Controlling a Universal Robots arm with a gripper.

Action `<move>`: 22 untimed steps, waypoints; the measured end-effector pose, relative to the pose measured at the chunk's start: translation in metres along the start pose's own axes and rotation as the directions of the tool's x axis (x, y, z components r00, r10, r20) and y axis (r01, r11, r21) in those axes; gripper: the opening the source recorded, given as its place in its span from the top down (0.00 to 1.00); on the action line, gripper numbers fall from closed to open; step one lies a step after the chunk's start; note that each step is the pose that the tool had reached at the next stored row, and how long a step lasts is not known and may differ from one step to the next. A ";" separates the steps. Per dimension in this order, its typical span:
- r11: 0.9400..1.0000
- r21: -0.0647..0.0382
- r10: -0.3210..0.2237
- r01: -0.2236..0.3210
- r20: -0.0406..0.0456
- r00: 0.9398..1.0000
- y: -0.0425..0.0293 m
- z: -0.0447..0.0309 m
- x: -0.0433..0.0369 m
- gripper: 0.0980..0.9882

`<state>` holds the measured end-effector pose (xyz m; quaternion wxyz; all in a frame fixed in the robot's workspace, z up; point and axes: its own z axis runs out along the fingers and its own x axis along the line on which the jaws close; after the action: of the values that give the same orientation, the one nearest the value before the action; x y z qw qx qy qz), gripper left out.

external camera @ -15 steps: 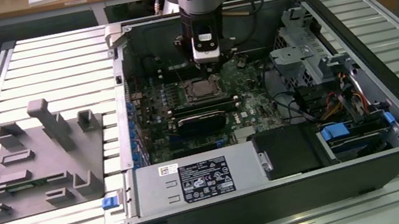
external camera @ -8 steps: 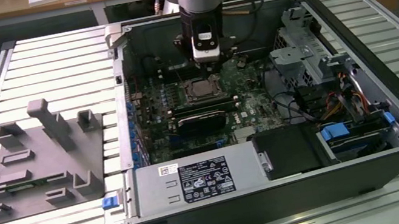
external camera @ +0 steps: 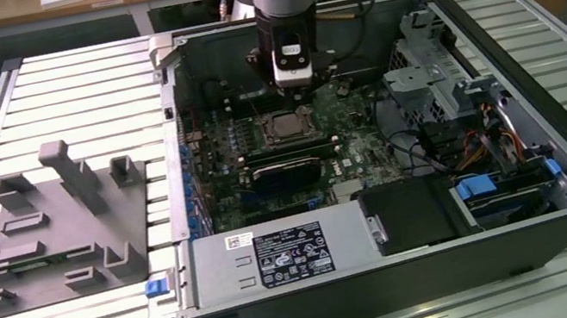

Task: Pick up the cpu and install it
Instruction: 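Install the first cpu locking lever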

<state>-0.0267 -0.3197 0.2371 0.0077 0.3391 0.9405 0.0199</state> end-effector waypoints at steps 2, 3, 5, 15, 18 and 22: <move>1.000 0.000 0.000 0.000 0.000 1.000 0.0000 -0.0005 0.0000 0.99; 1.000 0.000 0.000 0.000 0.000 1.000 0.0000 -0.0007 0.0000 0.99; 1.000 0.000 0.000 0.000 0.000 1.000 0.0001 -0.0012 0.0000 0.99; 1.000 0.000 0.000 0.000 0.000 1.000 0.0002 -0.0036 0.0000 0.99; 1.000 0.000 0.000 0.000 0.000 1.000 0.0002 -0.0044 0.0000 0.99; 1.000 0.000 0.000 0.000 0.000 1.000 0.0002 -0.0053 0.0000 0.99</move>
<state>-0.0267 -0.3197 0.2424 0.0076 0.3392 0.9405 0.0199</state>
